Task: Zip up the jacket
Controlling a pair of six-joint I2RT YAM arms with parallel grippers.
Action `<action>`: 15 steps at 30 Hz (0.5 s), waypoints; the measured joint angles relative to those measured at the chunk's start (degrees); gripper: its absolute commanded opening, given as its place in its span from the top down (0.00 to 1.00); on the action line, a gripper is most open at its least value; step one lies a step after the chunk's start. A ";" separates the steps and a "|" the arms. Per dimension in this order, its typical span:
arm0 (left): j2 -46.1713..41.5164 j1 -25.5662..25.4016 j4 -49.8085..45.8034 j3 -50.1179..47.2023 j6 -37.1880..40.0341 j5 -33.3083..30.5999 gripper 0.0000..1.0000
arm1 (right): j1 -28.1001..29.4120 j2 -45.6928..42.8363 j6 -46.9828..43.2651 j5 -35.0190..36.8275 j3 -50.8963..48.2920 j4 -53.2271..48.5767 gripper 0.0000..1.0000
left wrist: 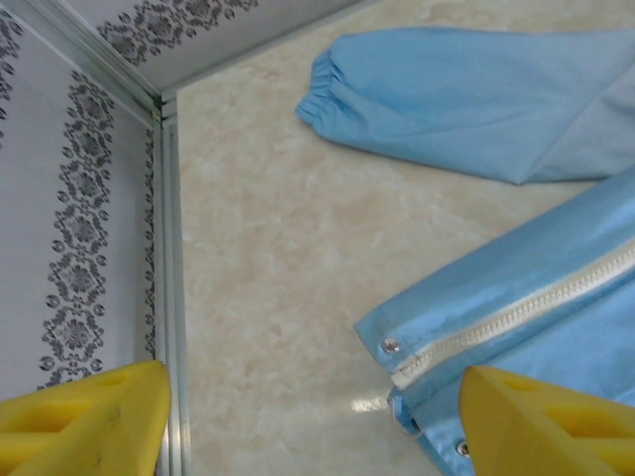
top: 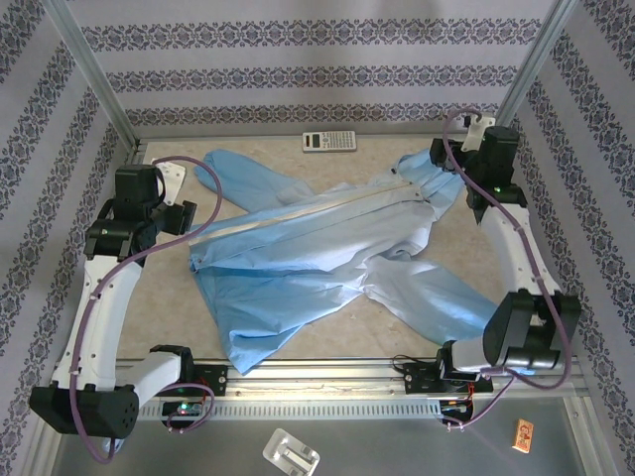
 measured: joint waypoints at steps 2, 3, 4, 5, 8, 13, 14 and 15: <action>-0.46 0.00 2.19 -1.53 -0.66 0.04 0.05 | 0.00 -3.26 0.02 0.44 -2.71 0.00 0.23; -0.94 0.00 3.89 -2.73 -1.22 0.20 0.00 | 0.00 -4.90 0.00 0.68 -4.22 0.04 0.16; -1.55 0.00 5.53 -4.04 -2.19 0.48 0.00 | 0.00 -6.86 0.07 1.11 -6.08 0.15 0.02; -2.25 0.00 7.23 -5.27 -2.86 0.81 0.00 | 0.00 -8.26 0.02 1.53 -7.50 0.07 0.02; -6.25 0.00 14.75 -11.63 -5.14 2.97 0.00 | -0.02 -13.27 -0.37 2.97 -12.63 0.46 0.02; -12.04 0.00 26.64 -22.88 -9.40 5.73 0.00 | 0.00 -19.28 -0.61 3.21 -20.94 1.99 0.02; -12.70 0.00 29.05 -24.96 -9.92 5.97 0.00 | 0.00 -20.11 -0.81 3.19 -22.75 2.73 0.02; -13.62 0.00 32.44 -27.89 -10.05 6.34 0.00 | 0.00 -20.92 -1.05 3.19 -25.00 3.78 0.02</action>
